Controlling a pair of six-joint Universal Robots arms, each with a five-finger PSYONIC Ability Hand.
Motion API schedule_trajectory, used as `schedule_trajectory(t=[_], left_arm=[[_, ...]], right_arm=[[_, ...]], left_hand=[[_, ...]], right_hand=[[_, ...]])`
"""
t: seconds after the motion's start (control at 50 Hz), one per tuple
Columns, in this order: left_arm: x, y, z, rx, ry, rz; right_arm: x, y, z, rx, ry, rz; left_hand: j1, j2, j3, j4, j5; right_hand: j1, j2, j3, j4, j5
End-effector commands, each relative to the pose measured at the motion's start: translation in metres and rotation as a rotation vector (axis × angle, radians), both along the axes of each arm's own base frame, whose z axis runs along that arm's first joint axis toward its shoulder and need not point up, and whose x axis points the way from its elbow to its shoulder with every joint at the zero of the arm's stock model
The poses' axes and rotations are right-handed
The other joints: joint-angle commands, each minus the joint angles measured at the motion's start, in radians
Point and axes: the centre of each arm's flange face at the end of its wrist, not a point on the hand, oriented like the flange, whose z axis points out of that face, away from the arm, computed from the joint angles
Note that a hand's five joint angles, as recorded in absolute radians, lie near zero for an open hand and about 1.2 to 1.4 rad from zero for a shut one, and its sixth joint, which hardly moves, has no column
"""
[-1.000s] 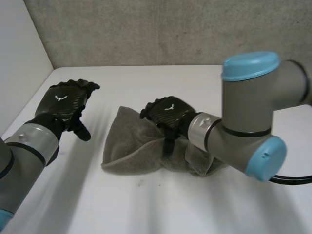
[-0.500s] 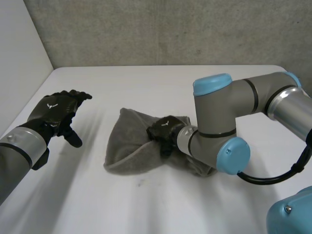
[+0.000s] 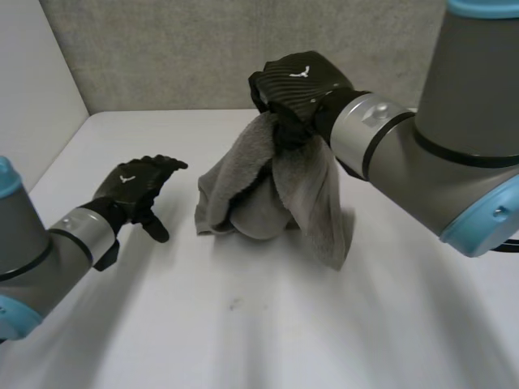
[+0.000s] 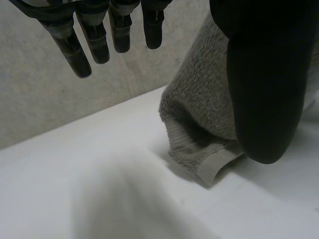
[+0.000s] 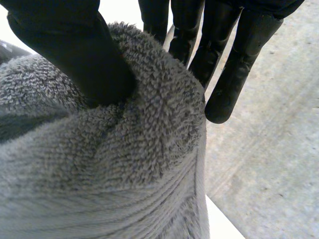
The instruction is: Fold the towel.
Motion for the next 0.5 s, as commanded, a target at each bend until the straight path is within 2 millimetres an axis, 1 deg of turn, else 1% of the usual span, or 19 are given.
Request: schedule_trajectory(t=[0.02, 0.04, 0.06, 0.1, 0.12, 0.16, 0.22, 0.26, 0.28, 0.32, 0.4, 0.5], left_arm=[[-0.014, -0.008, -0.025, 0.123, 0.143, 0.006], [-0.016, -0.009, -0.027, 0.153, 0.186, 0.014], [-0.016, -0.009, -0.027, 0.153, 0.186, 0.014], [-0.023, -0.008, -0.030, 0.220, 0.268, 0.014], [-0.023, -0.008, -0.030, 0.221, 0.269, 0.014], [-0.033, -0.004, -0.027, 0.271, 0.340, -0.023], [-0.038, 0.002, -0.028, 0.299, 0.362, -0.049], [-0.047, 0.013, -0.028, 0.348, 0.382, -0.086], [-0.047, 0.013, -0.028, 0.348, 0.382, -0.086], [-0.053, 0.023, -0.030, 0.384, 0.380, -0.087], [-0.058, 0.027, -0.028, 0.395, 0.398, -0.072], [-0.068, 0.025, -0.023, 0.384, 0.445, -0.019]], right_arm=[[-0.013, -0.004, 0.005, -0.002, -0.003, -0.033], [-0.013, -0.002, 0.004, 0.002, -0.001, -0.033], [-0.014, -0.002, 0.003, 0.005, 0.001, -0.033], [-0.014, -0.001, 0.001, 0.011, 0.005, -0.033], [-0.014, -0.001, 0.001, 0.011, 0.005, -0.033], [-0.015, -0.001, -0.003, 0.022, 0.013, -0.034], [-0.017, -0.002, -0.005, 0.027, 0.017, -0.039], [-0.018, -0.003, -0.006, 0.028, 0.018, -0.043], [-0.018, -0.003, -0.006, 0.028, 0.018, -0.043], [-0.021, -0.007, -0.007, 0.033, 0.022, -0.066], [-0.025, -0.008, -0.007, 0.036, 0.025, -0.080], [-0.027, -0.005, -0.004, 0.032, 0.019, -0.084]], left_hand=[[0.020, 0.027, 0.027, 0.027, 0.018], [0.026, 0.033, 0.033, 0.033, 0.024], [0.026, 0.033, 0.033, 0.033, 0.024], [0.038, 0.045, 0.045, 0.045, 0.036], [0.038, 0.045, 0.045, 0.045, 0.036], [0.050, 0.056, 0.056, 0.057, 0.047], [0.050, 0.056, 0.056, 0.057, 0.047], [0.053, 0.059, 0.059, 0.060, 0.050], [0.053, 0.059, 0.059, 0.060, 0.050], [0.059, 0.065, 0.065, 0.065, 0.056], [0.061, 0.068, 0.068, 0.068, 0.059], [0.150, 0.156, 0.156, 0.157, 0.147]], right_hand=[[0.458, 0.224, 0.223, 0.206, 0.267], [0.458, 0.224, 0.223, 0.206, 0.267], [0.458, 0.224, 0.223, 0.206, 0.267], [0.458, 0.224, 0.223, 0.206, 0.267], [0.458, 0.224, 0.223, 0.206, 0.267], [0.458, 0.224, 0.223, 0.206, 0.267], [0.458, 0.224, 0.223, 0.206, 0.267], [0.458, 0.224, 0.223, 0.206, 0.267], [0.458, 0.224, 0.223, 0.206, 0.267], [0.458, 0.224, 0.223, 0.206, 0.267], [0.458, 0.224, 0.223, 0.206, 0.267], [0.458, 0.224, 0.223, 0.206, 0.267]])
